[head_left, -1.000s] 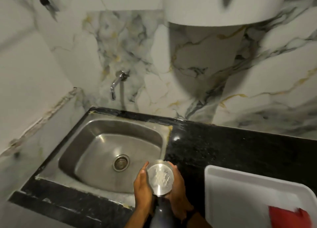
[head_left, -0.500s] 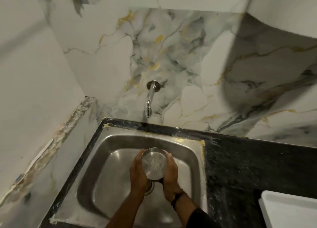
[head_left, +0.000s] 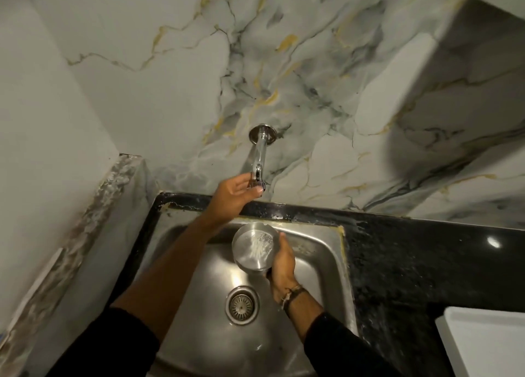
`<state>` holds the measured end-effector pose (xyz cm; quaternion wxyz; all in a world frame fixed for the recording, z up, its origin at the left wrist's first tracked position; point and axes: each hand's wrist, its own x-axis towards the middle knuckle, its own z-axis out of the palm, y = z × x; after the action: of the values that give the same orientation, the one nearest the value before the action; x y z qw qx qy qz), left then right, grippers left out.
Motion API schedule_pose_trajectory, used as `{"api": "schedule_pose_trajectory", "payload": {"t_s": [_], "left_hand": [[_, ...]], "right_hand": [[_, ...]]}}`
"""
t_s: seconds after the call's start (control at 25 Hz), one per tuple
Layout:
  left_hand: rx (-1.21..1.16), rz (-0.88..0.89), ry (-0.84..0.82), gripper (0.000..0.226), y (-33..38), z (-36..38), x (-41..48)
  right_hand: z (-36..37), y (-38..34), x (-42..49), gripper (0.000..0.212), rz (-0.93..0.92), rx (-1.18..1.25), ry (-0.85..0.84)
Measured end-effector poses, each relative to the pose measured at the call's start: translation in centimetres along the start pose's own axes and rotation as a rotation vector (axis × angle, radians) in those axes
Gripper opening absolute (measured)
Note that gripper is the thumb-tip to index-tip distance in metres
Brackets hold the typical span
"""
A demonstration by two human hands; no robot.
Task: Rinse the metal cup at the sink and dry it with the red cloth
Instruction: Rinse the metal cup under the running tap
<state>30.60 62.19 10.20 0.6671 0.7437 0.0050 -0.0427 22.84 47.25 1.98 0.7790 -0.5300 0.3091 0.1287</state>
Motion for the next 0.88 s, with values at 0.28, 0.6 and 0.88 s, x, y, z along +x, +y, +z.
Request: {"api": "schedule_pose_trajectory", "payload": {"t_s": [0.28, 0.6, 0.88], "left_hand": [[0.471, 0.102, 0.333, 0.036, 0.4, 1.0, 1.2], [0.687, 0.064, 0.410, 0.036, 1.9, 2.5, 0.3], [0.311, -0.035, -0.069, 0.014, 1.6, 0.0, 2.5]], "right_hand": [[0.6, 0.0, 1.2, 0.038, -0.029, -0.024, 0.033], [1.2, 0.8, 2.6, 0.045, -0.099, 0.000, 0.043], [0.5, 1.0, 3.5, 0.045, -0.077, -0.021, 0.015]]}}
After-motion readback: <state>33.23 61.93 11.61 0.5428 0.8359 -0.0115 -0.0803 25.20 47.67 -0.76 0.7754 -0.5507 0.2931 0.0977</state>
